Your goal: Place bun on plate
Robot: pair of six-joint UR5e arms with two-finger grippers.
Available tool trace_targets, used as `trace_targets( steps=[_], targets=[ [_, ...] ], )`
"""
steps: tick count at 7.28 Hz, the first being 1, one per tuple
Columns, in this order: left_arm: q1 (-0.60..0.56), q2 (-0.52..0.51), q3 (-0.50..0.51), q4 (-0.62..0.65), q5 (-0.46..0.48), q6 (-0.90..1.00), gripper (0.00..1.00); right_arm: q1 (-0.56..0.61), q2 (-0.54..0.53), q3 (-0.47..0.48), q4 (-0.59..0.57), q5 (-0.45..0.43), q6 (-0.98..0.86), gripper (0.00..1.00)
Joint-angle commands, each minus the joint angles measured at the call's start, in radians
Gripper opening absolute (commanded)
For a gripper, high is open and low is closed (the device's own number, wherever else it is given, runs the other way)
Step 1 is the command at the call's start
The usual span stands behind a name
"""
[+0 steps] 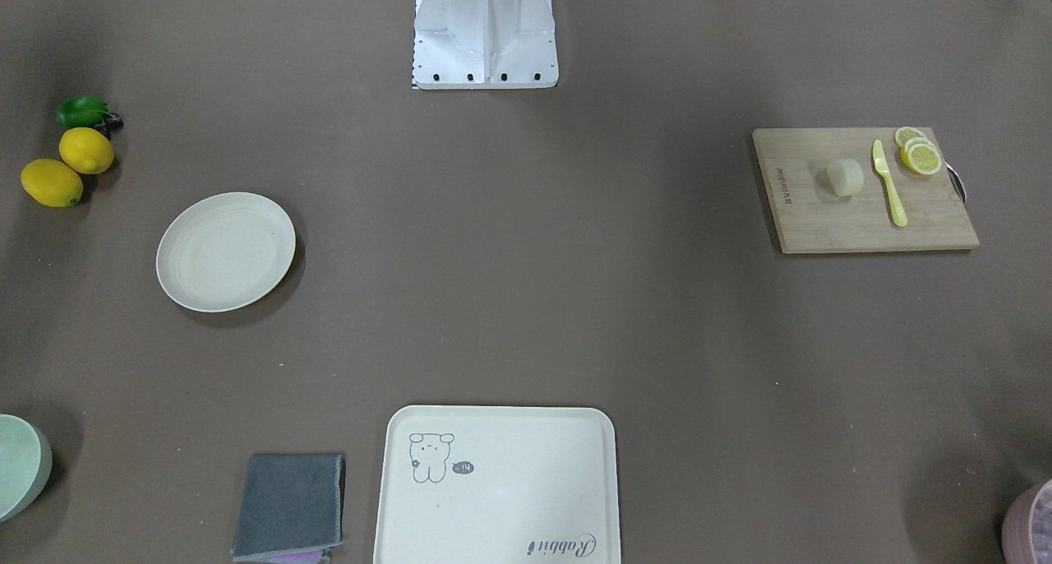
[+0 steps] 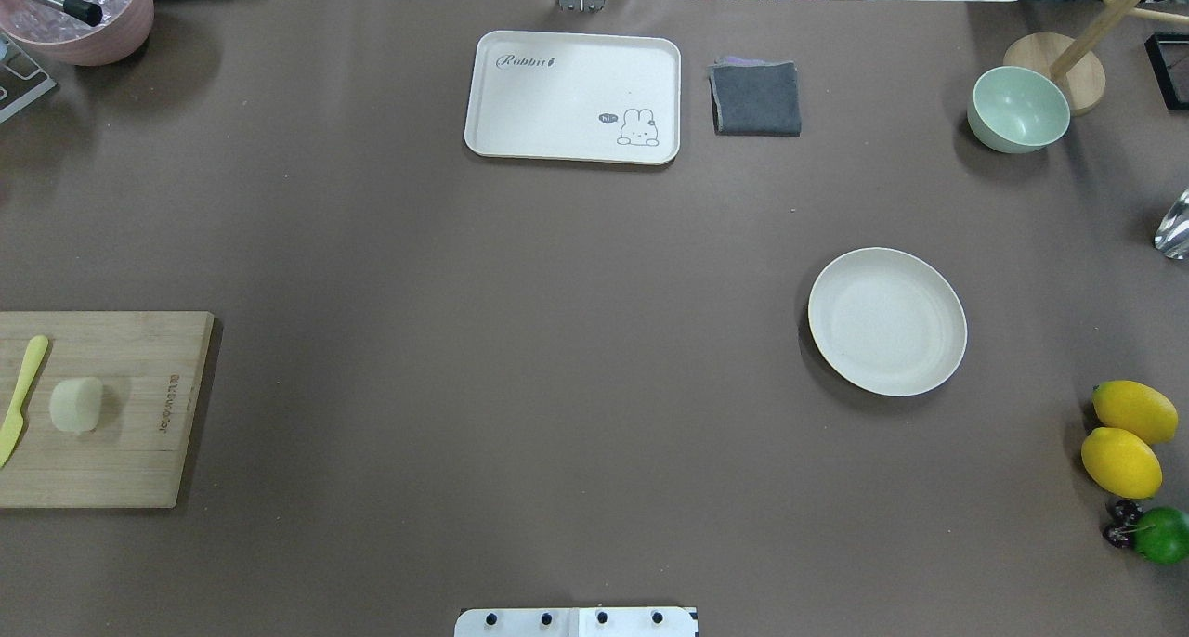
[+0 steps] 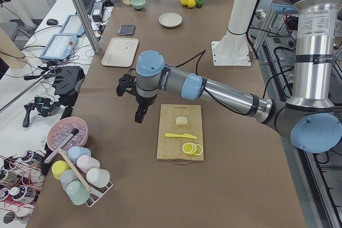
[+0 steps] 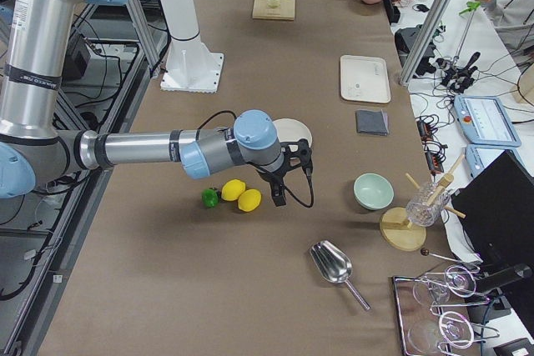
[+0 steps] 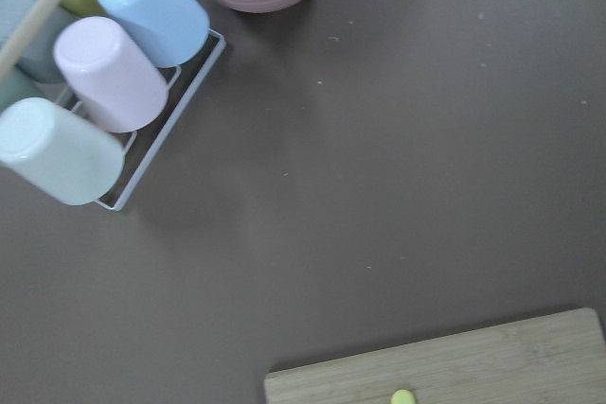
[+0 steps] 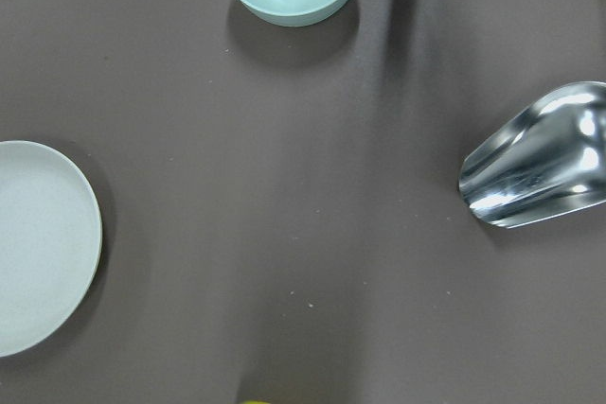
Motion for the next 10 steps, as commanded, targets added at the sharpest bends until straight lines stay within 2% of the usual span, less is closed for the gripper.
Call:
trace_targets(
  steps=[1,3,4,5,6,7,8,10],
  targets=[
    [0.001,0.044,0.008,-0.109,-0.034,-0.002,0.97,-0.216,0.033,-0.003,0.133,-0.116,0.317,1.00],
    [0.002,0.042,0.006,-0.111,-0.035,-0.002,0.97,-0.394,0.033,-0.029,0.291,-0.222,0.566,0.99],
    [0.002,0.042,0.006,-0.111,-0.034,-0.002,0.97,-0.483,0.033,-0.072,0.404,-0.289,0.678,0.98],
    [0.002,0.042,0.005,-0.111,-0.034,-0.002,0.97,-0.584,0.036,-0.113,0.530,-0.369,0.816,0.97],
    [0.002,0.042,0.006,-0.111,-0.034,-0.002,0.97,-0.684,0.048,-0.127,0.587,-0.454,0.934,0.94],
    [0.002,0.042,0.008,-0.111,-0.034,-0.002,0.97,-0.775,0.054,-0.129,0.592,-0.557,0.993,0.90],
    [0.002,0.042,0.008,-0.111,-0.032,-0.002,0.97,-0.832,0.056,-0.130,0.592,-0.617,1.045,0.84],
    [0.002,0.044,0.009,-0.111,-0.034,-0.001,0.97,-0.852,0.053,-0.133,0.591,-0.642,1.053,0.77]
  ],
)
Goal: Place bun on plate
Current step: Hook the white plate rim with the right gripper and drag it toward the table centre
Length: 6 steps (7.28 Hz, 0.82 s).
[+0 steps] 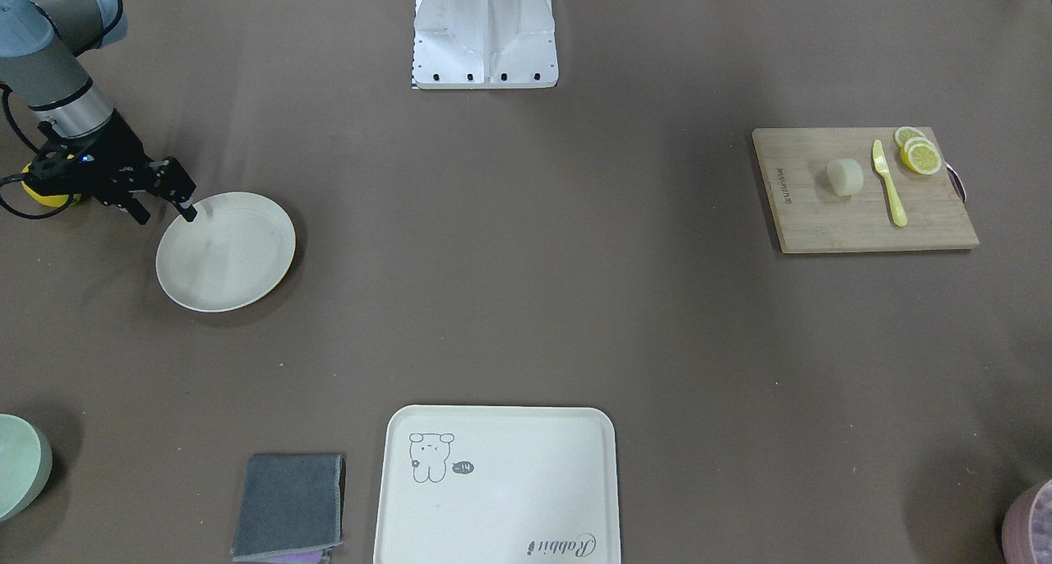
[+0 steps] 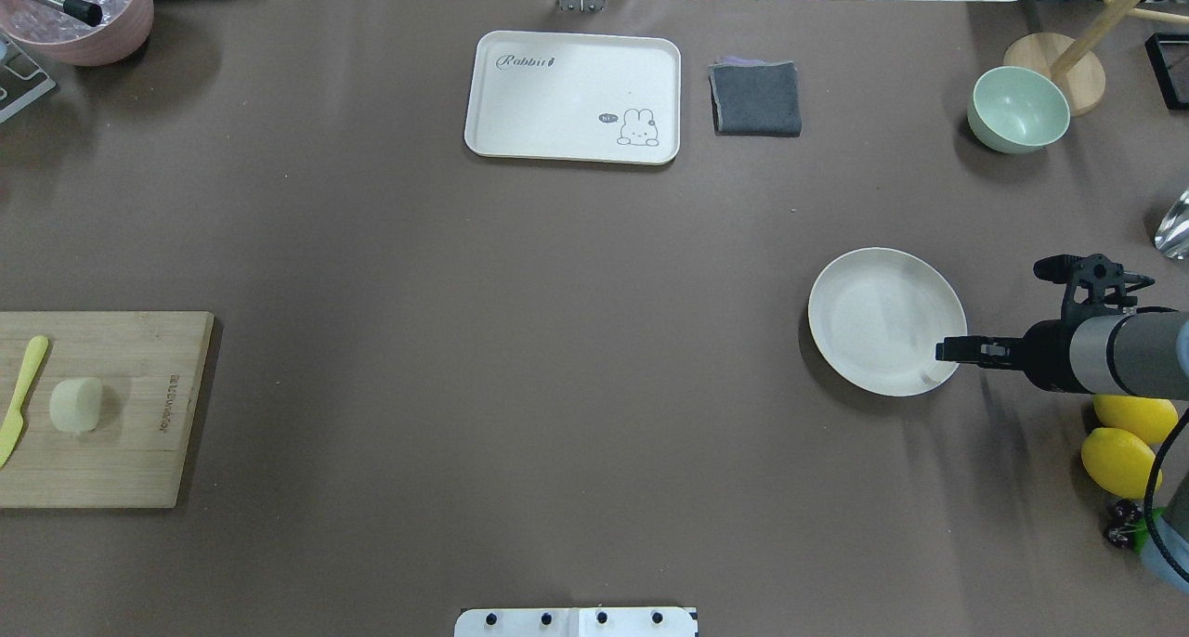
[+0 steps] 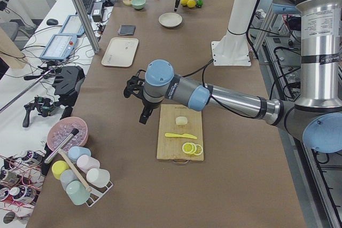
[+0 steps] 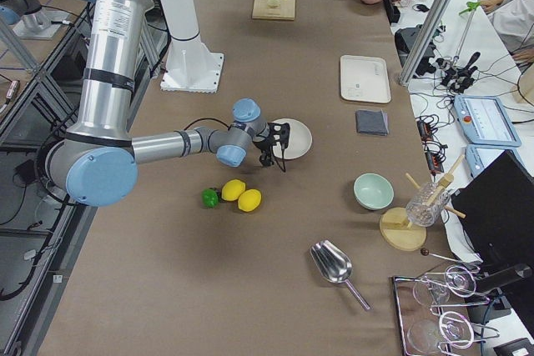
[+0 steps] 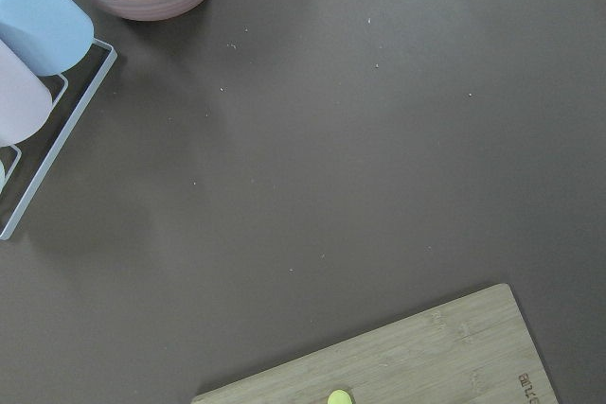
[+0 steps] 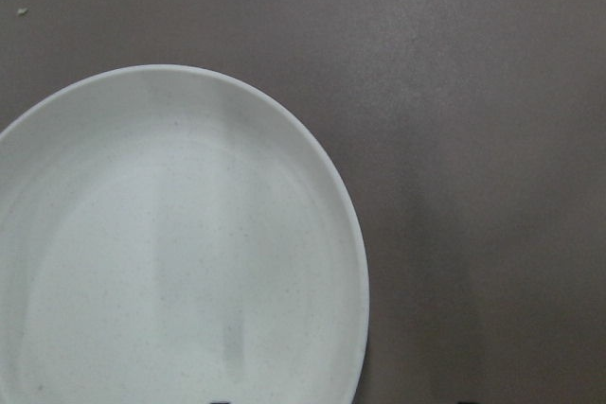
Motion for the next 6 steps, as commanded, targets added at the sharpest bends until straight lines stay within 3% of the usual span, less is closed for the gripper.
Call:
trace_targets(
  steps=[1,3,4,6],
  targets=[
    [0.000,0.001,0.001,0.000,-0.001,0.001,0.97,-0.027,-0.001,-0.008,0.000,-0.030,0.035,0.64],
    [0.000,0.003,0.001,0.000,-0.001,0.001,0.97,-0.038,0.001,-0.006,0.000,-0.065,0.079,0.15],
    [0.000,0.001,0.001,0.000,-0.001,0.001,0.97,-0.039,0.002,-0.002,-0.001,-0.065,0.077,0.00],
    [0.000,0.001,-0.001,0.000,-0.001,0.001,0.97,-0.041,0.004,0.012,-0.003,-0.065,0.079,0.00]
  ],
)
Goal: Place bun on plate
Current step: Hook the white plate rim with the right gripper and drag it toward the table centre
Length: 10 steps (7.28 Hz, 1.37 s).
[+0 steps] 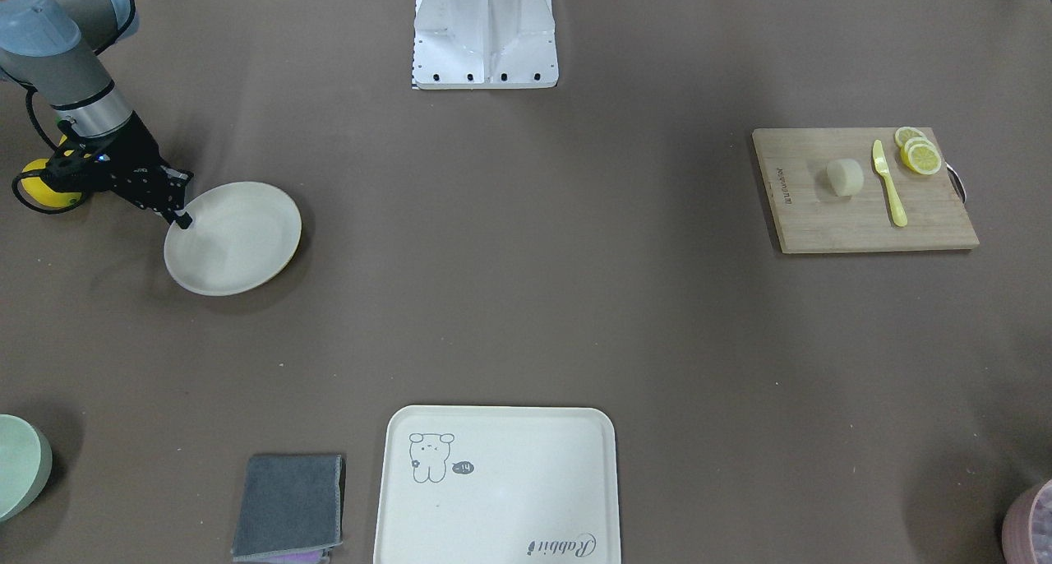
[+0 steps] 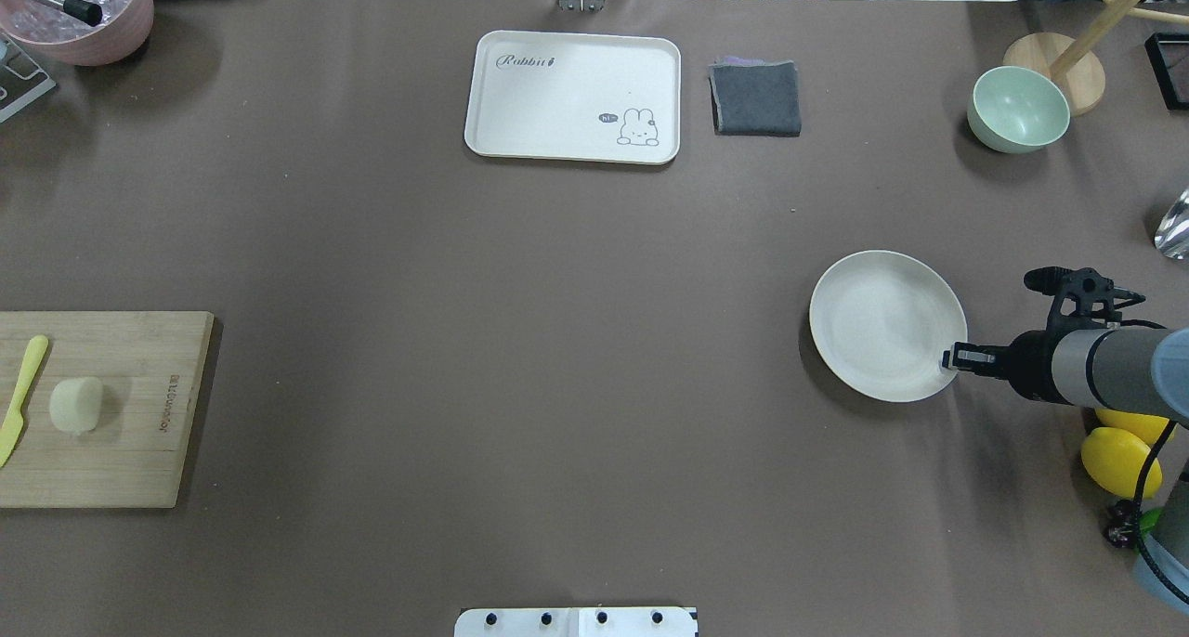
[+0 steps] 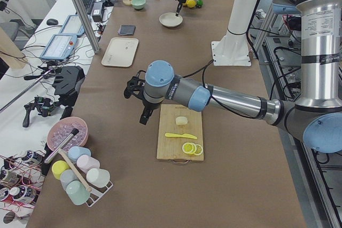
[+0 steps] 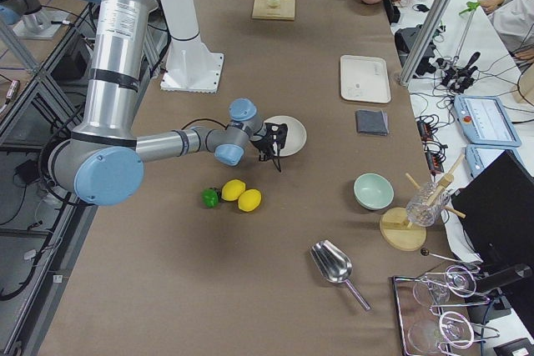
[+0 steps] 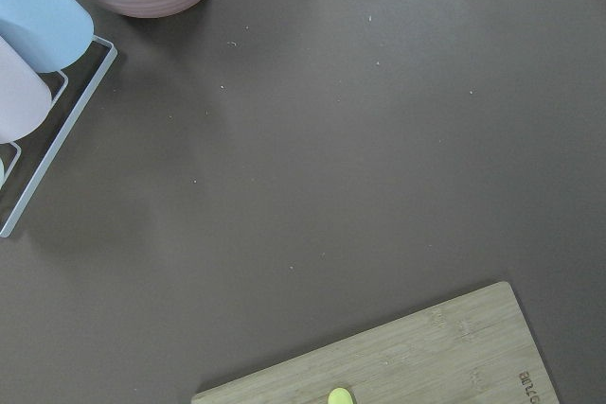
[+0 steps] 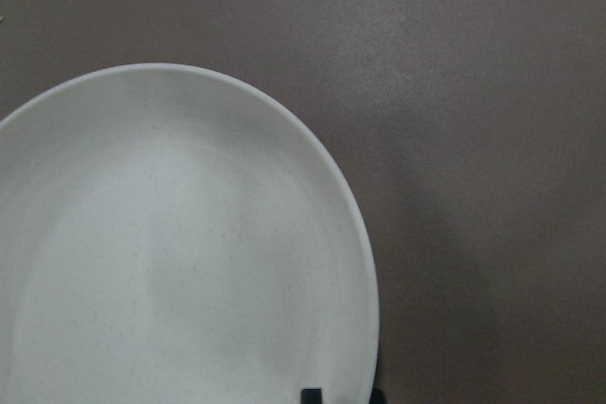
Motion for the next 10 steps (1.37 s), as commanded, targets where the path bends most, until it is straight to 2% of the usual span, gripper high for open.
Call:
trace_targets(
  steps=[1,2,3,4,5,6,8,9,10],
  targets=[
    [0.000,0.001,-0.001,0.000,0.000,0.000,0.98,-0.001,0.001,0.037,-0.008,0.002,0.002,0.00],
    [0.000,0.000,-0.001,0.000,0.000,0.000,0.97,-0.002,0.001,0.073,-0.010,0.007,0.026,0.00],
    [0.000,0.000,-0.001,0.000,0.000,0.000,0.97,0.002,0.062,0.085,-0.018,0.008,0.089,0.00],
    [0.000,0.000,0.001,0.000,0.000,0.000,0.97,-0.005,0.163,0.087,-0.116,-0.002,0.177,0.00],
    [0.000,0.000,0.001,0.000,0.000,0.000,0.97,-0.047,0.287,0.088,-0.246,-0.051,0.245,0.00],
    [0.000,0.000,0.001,0.000,0.000,-0.002,0.97,-0.121,0.395,0.084,-0.368,-0.141,0.305,0.00],
    [-0.001,0.003,0.002,0.000,0.000,-0.002,0.97,-0.230,0.586,0.076,-0.564,-0.239,0.411,0.00],
    [-0.001,0.003,0.002,0.000,0.000,-0.002,0.97,-0.293,0.666,0.041,-0.615,-0.314,0.445,0.00],
    [-0.001,0.003,0.005,0.000,0.000,-0.002,0.97,-0.314,0.719,-0.009,-0.626,-0.333,0.460,0.00]
  ],
)
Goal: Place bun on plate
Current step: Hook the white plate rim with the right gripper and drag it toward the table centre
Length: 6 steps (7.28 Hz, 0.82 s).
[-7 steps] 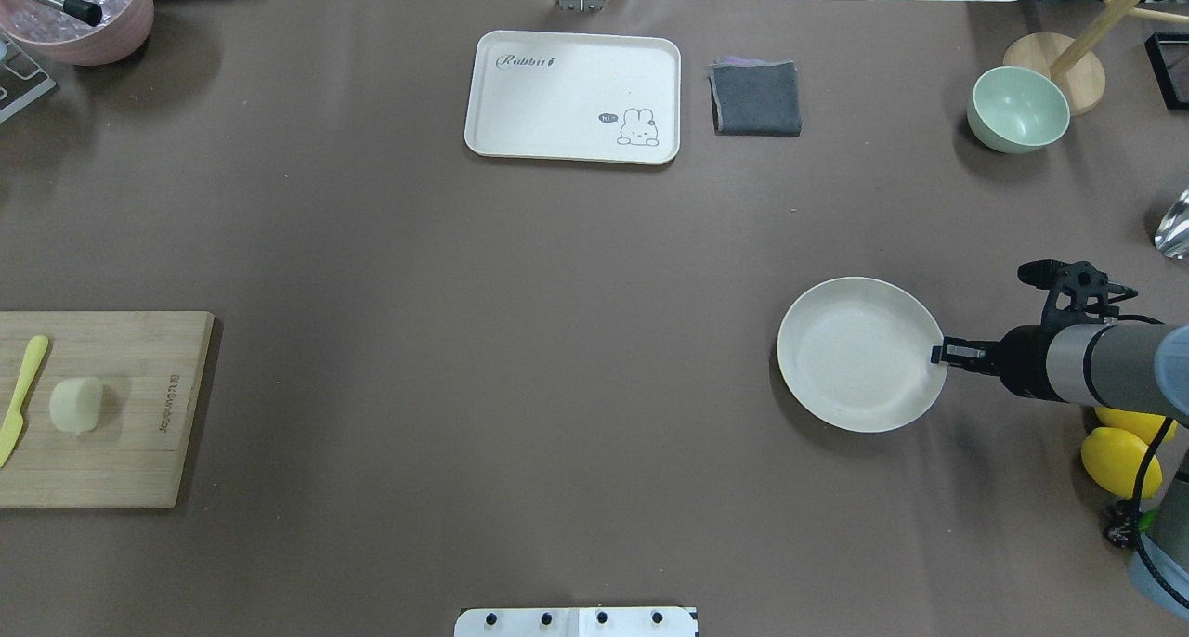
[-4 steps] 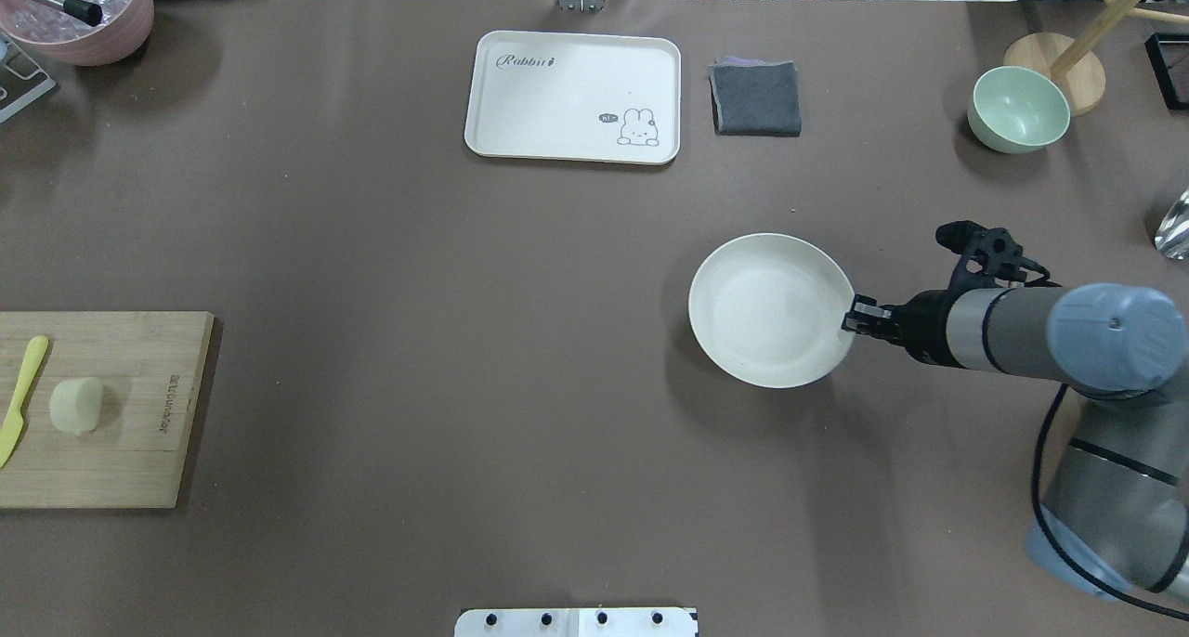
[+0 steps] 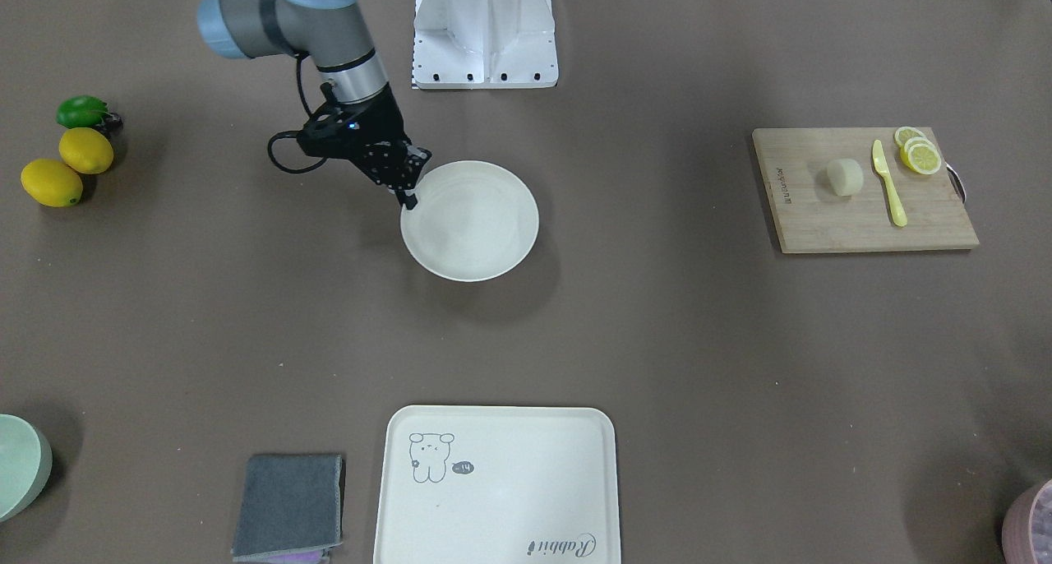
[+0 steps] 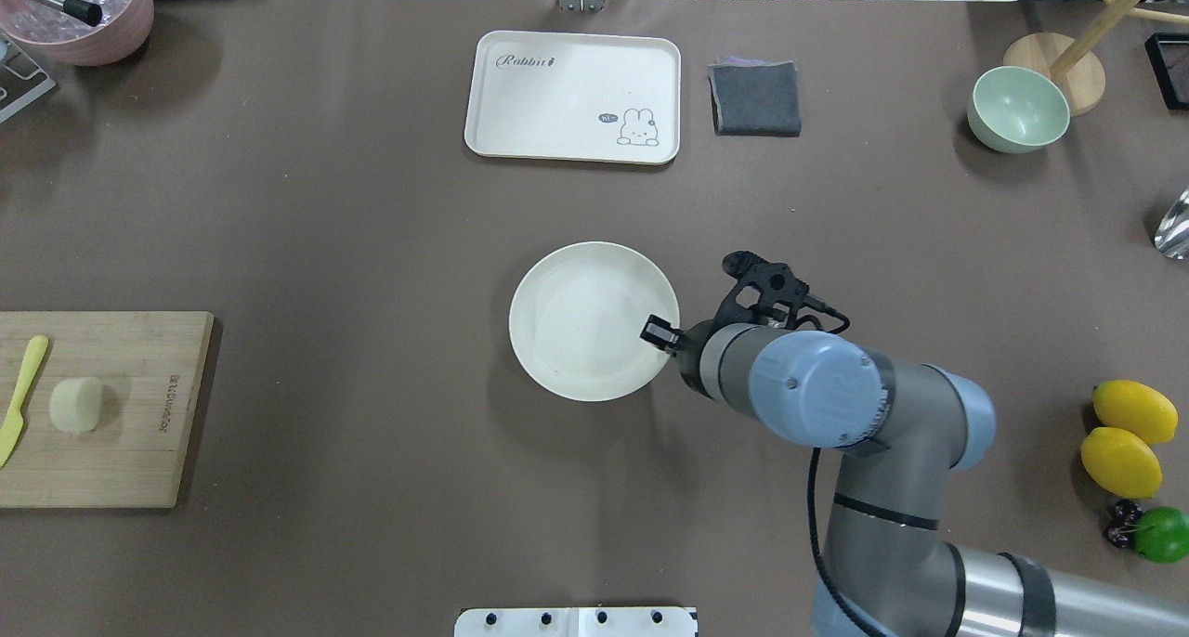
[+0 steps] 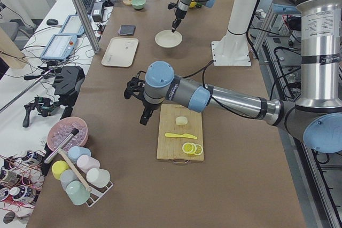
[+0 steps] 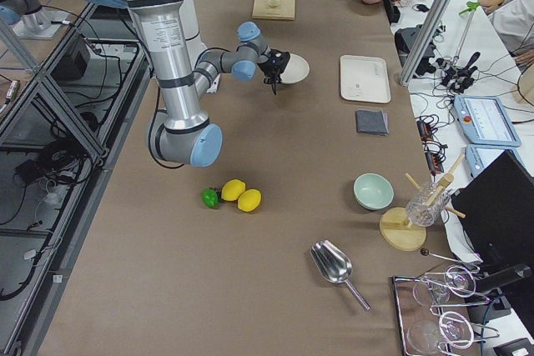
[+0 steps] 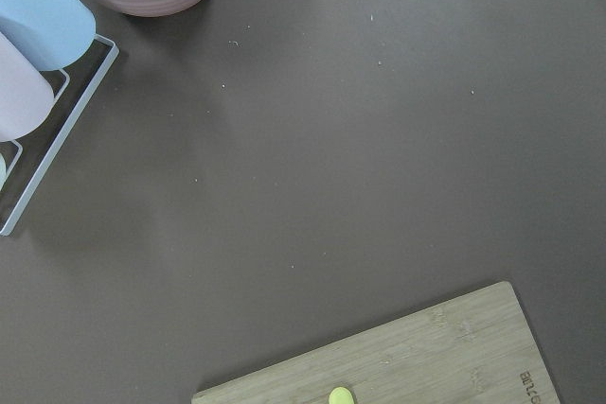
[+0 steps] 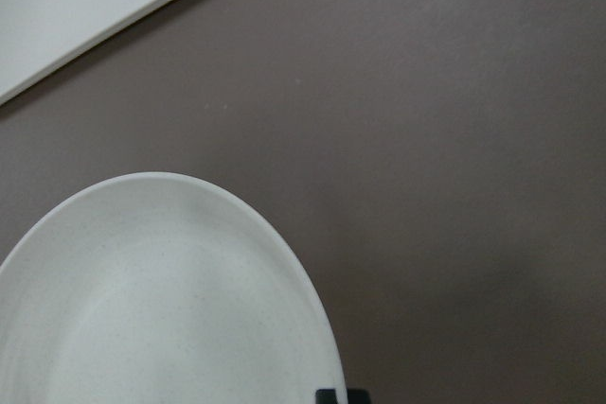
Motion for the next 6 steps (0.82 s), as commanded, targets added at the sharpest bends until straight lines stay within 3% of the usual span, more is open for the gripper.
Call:
trace_targets(
  steps=[1,2,3,4,5,6],
  targets=[
    [0.001,0.000,0.007,0.000,0.000,0.001,0.97,-0.061,0.094,-0.080,-0.040,-0.071,0.033,0.00],
    [0.000,0.000,0.005,0.000,0.000,0.002,0.97,-0.075,0.094,-0.084,-0.040,-0.096,0.033,0.00],
    [0.000,0.000,0.005,0.000,0.000,0.002,0.97,-0.077,0.094,-0.084,-0.038,-0.097,0.033,0.40],
    [0.000,0.000,0.007,0.000,0.000,0.000,0.97,-0.077,0.094,-0.083,-0.044,-0.097,0.021,0.93],
    [0.000,0.000,0.007,0.000,0.000,0.000,0.97,-0.070,0.092,-0.071,-0.052,-0.101,0.008,1.00],
    [0.001,0.000,0.007,0.000,0.002,0.000,0.98,-0.048,0.091,-0.019,-0.106,-0.091,-0.031,1.00]
  ],
)
